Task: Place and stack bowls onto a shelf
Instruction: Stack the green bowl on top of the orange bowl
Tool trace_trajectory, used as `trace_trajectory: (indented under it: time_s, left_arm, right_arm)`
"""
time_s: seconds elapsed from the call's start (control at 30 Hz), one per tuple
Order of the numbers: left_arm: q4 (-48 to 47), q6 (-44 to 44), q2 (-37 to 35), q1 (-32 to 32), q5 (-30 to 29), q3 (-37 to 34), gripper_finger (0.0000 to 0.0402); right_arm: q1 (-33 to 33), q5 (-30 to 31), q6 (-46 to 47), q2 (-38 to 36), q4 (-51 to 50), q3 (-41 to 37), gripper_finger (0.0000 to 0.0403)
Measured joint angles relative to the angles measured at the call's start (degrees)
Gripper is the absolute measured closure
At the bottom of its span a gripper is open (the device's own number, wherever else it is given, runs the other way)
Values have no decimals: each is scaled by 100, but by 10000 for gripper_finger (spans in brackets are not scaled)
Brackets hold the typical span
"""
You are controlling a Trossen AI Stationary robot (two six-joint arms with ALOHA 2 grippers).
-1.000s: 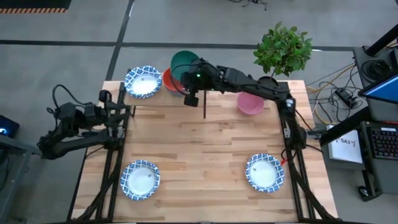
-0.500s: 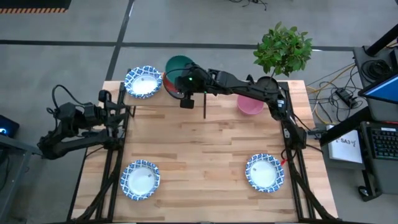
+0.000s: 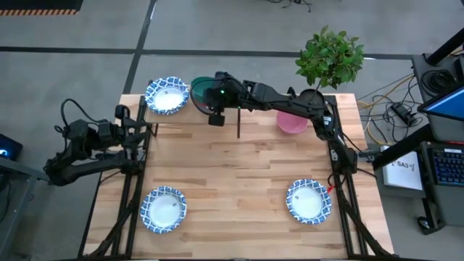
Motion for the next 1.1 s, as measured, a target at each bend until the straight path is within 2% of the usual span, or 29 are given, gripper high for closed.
trace_trajectory:
  time_s: [0.2,0.43,0.7,0.9,1.1]
  left_arm:
    - [4,1,20,0,-2,0,288]
    - [2,2,24,-2,0,-4,288]
    - [2,2,28,-1,0,-4,288]
    - [2,2,28,-2,0,-4,288]
    - [4,2,24,-2,1,-4,288]
  right_arm:
    - [2,42,220,0,296,-2,326]
    - [-11,-7,1015,3,945,-15,328]
    - [-26,-266,1197,376,1914,-31,387]
    - [-78,-285,1325,644,2501,-33,394]
    - [-101,-420,1566,731,2582,-33,394]
